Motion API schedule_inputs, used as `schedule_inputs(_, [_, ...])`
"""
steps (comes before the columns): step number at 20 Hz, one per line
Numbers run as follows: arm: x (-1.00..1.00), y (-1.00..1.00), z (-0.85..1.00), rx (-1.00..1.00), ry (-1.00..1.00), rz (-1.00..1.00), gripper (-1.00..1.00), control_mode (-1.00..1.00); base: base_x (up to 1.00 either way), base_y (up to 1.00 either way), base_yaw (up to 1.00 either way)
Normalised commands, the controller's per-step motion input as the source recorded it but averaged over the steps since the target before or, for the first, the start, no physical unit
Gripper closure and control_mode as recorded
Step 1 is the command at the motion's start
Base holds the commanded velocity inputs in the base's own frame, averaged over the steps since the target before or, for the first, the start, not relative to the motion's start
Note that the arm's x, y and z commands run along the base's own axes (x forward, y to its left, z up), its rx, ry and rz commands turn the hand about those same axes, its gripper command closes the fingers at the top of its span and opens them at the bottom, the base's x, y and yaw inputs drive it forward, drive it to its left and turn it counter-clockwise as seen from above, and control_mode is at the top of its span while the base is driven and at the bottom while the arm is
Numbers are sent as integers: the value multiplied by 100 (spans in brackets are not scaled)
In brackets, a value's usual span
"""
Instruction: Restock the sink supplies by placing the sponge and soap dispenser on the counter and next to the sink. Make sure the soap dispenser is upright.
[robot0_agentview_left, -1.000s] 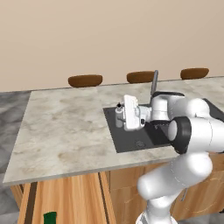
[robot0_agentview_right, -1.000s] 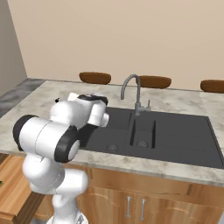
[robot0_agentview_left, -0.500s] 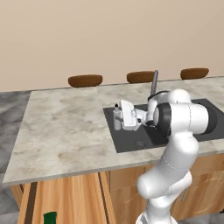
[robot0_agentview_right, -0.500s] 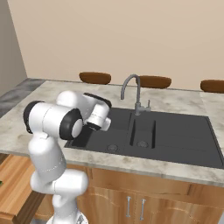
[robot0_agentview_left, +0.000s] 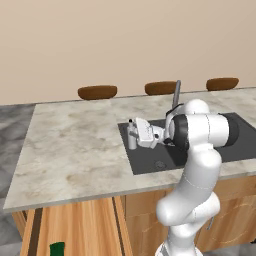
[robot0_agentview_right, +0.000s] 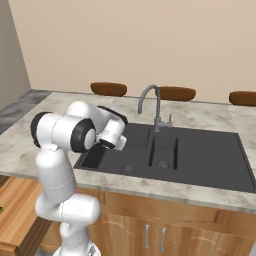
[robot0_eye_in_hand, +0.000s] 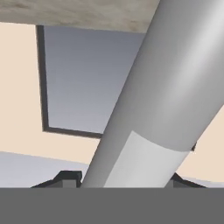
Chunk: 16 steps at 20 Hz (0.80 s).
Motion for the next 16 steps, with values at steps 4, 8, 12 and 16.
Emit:
schedule_inputs(4, [0,0,-13,0,4,0,100,-100,0,0,0])
schedule_inputs(8, [-11,0,0,0,0,0,100,-100,0,0,0])
schedule_inputs(12, [0,0,-17,0,3,0,100,-100,0,0,0])
schedule_inputs(16, [0,0,-36,0,8,0,100,-100,0,0,0])
